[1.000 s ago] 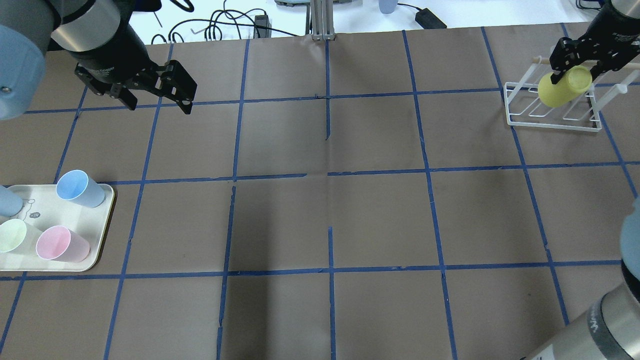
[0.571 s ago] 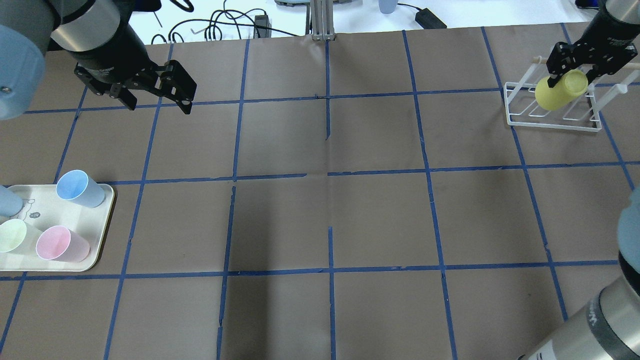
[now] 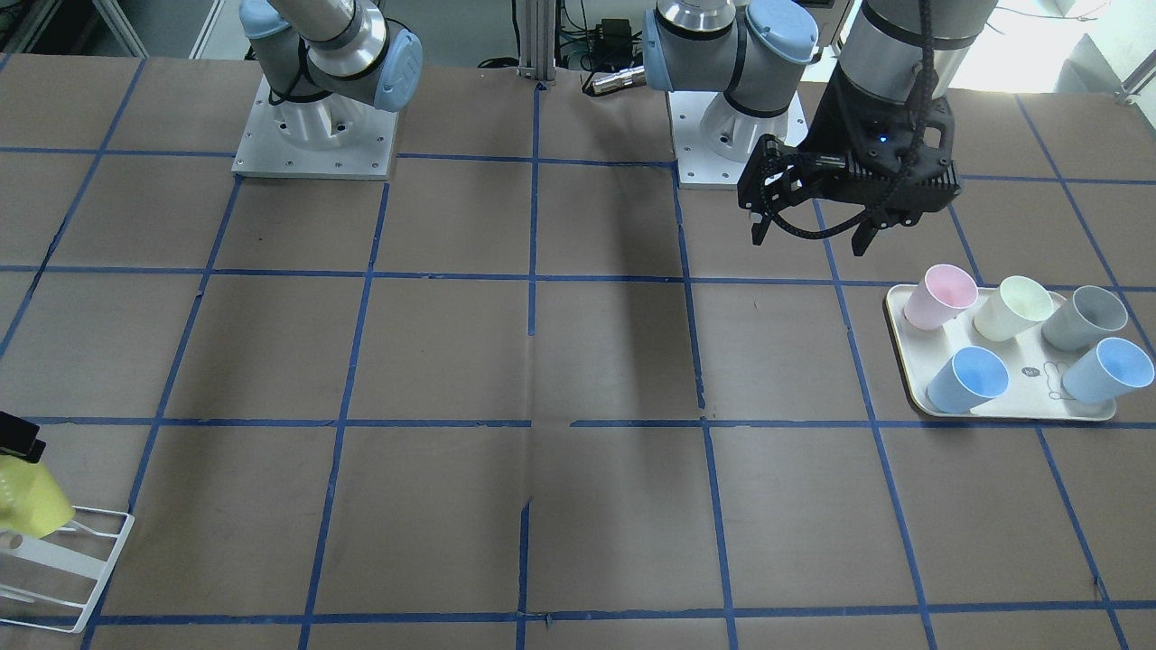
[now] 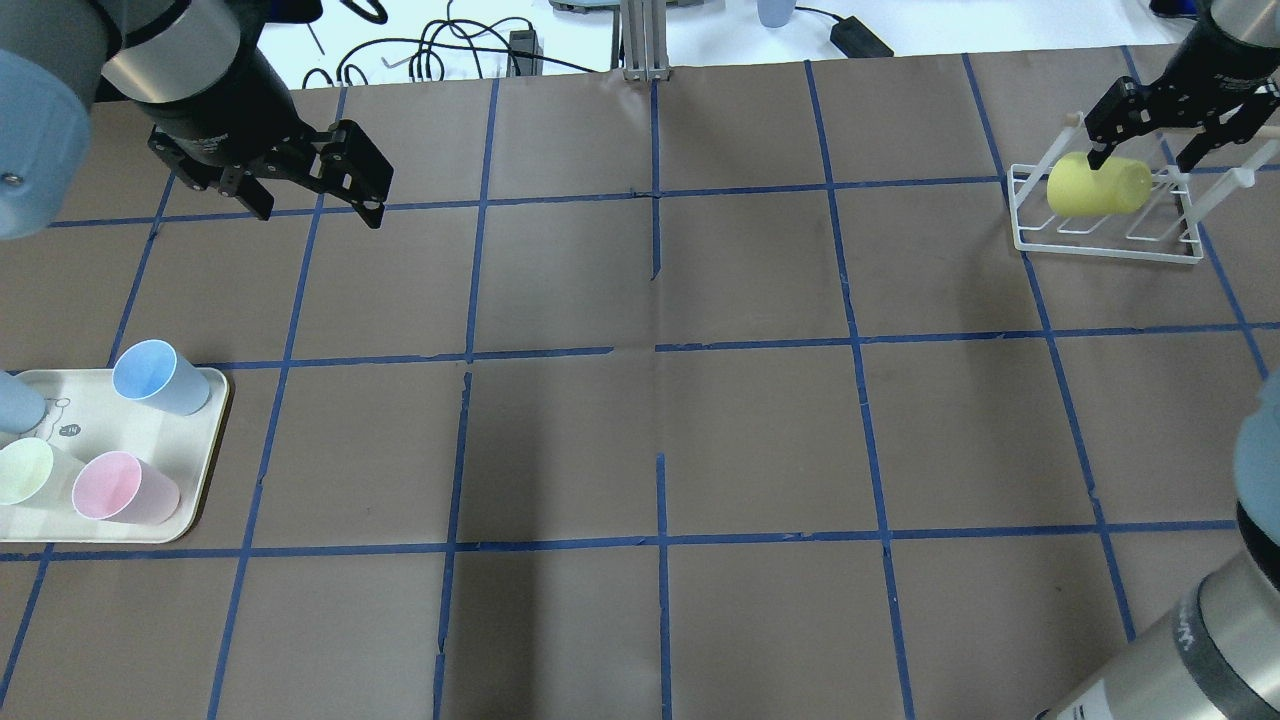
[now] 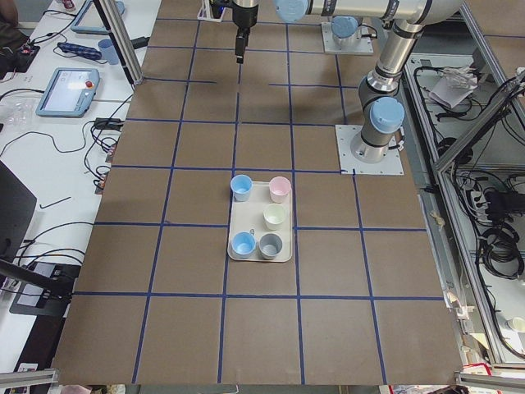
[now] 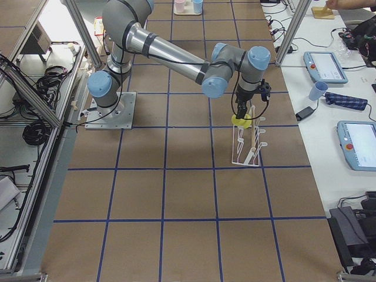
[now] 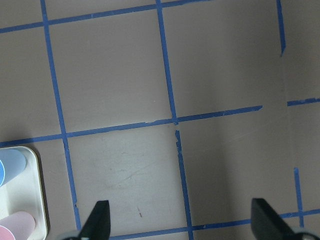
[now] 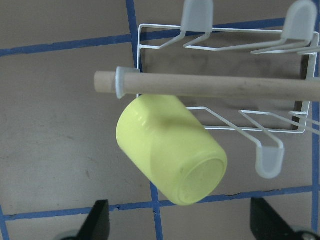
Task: Transfer IKEA cup to right arm and place on rack
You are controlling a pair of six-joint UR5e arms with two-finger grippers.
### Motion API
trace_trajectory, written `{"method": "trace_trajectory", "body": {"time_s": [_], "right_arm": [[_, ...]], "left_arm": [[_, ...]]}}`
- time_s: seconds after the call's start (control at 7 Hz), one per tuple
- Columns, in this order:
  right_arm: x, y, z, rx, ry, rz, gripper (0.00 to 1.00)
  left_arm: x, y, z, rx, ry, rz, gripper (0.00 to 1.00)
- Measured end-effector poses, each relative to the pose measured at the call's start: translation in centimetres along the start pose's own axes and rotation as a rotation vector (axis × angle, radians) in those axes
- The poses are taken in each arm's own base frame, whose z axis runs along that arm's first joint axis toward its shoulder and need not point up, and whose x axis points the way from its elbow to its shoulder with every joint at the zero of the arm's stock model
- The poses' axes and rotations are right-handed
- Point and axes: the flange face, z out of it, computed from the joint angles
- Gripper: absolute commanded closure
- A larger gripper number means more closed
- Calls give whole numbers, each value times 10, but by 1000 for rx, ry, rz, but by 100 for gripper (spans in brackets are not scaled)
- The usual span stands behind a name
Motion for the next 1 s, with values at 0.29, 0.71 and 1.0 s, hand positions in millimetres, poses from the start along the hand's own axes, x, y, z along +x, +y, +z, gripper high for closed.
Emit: {"method": "trace_trajectory", "body": {"time_s": [0.29, 0.71, 1.0], "right_arm": [[-9, 18, -36, 5, 2, -1, 0], [-45, 72, -103, -31, -6, -13, 0], [-78, 110, -136, -63, -12, -14, 0]], "left_arm": [[0, 0, 0, 0, 0, 0, 0], [0, 0, 0, -1, 0, 0, 0], [0, 0, 1, -1, 0, 1, 0]]}}
